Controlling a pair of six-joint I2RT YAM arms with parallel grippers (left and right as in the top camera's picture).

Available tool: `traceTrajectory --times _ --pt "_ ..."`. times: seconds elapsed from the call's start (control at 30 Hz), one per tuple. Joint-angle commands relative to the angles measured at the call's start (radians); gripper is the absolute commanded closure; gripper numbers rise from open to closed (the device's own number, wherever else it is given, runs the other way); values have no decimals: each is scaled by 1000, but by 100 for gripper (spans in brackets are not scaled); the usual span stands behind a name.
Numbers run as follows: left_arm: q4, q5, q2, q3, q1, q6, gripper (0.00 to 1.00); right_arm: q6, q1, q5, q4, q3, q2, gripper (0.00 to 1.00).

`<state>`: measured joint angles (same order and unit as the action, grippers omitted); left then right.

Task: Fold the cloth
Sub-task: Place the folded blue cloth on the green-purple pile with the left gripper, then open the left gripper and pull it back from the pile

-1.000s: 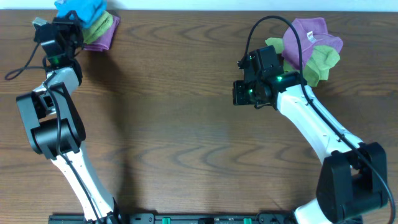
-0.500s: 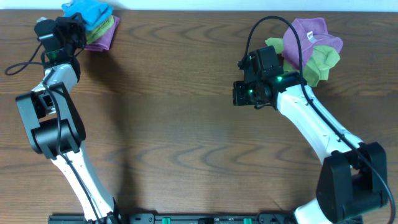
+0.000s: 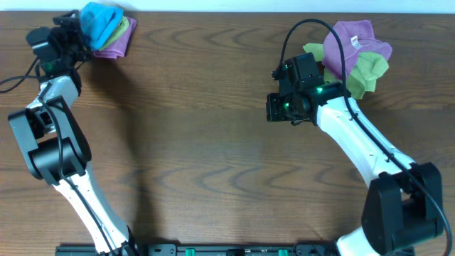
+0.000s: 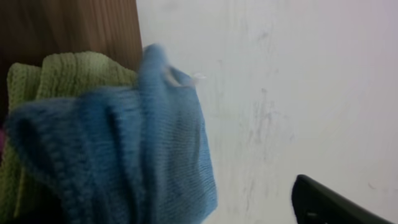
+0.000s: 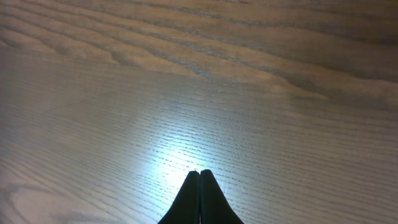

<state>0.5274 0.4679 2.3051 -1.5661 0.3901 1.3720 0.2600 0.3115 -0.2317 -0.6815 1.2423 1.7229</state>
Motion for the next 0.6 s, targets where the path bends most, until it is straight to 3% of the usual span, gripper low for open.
traceTrajectory --times 0.0,0.57 --pt "4 78 13 -12 28 -7 4 -2 -2 3 0 15 -18 99" --pt "-16 378 -11 -12 108 -98 4 -2 -1 2 1 15 -18 99"
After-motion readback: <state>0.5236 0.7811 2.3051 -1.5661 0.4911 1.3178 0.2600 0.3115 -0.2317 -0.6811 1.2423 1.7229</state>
